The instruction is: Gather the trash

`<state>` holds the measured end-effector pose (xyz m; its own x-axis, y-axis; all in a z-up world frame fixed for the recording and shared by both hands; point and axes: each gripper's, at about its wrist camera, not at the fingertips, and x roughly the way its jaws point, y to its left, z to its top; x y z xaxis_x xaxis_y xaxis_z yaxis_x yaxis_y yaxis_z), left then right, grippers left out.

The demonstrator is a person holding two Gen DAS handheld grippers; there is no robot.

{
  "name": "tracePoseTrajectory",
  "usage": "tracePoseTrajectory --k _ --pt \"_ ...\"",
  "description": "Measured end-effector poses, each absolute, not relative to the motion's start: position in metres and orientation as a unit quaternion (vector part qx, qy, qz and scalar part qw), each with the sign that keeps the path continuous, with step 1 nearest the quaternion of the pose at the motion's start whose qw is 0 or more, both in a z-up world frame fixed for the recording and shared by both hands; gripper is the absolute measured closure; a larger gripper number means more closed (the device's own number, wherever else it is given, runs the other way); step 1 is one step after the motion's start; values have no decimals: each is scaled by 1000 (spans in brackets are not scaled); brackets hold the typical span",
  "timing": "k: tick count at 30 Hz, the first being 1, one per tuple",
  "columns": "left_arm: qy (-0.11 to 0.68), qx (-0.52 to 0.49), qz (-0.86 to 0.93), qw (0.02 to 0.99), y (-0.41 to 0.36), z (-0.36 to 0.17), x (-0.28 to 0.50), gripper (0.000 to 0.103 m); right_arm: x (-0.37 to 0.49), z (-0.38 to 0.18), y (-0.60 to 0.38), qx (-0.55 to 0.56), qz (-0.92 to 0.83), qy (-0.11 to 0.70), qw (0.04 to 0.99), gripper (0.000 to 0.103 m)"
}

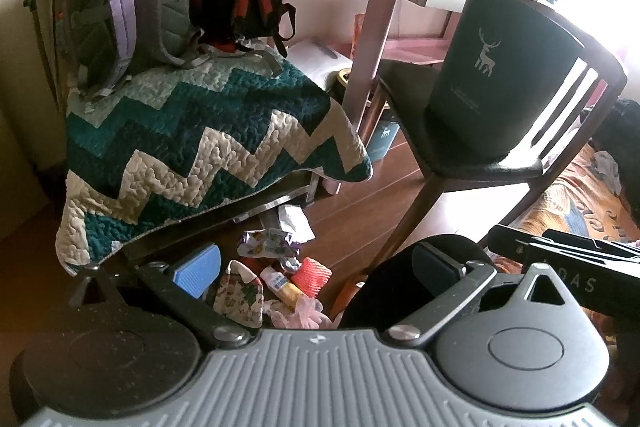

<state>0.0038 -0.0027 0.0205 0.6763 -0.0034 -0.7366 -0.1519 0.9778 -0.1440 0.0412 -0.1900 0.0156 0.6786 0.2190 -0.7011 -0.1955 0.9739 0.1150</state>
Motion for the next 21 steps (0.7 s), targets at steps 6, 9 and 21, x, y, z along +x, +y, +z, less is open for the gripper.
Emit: tracePoseTrajectory --k 6,9,21 --pt "379 -93 48 920 1 27 4 0 41 16 -190 16 113 385 916 37" --pt "380 -97 41 919 1 22 4 0 41 15 -191 15 114 385 916 37" --pt "373 -108 50 920 6 16 -1 0 41 15 -190 15 115 385 915 37"
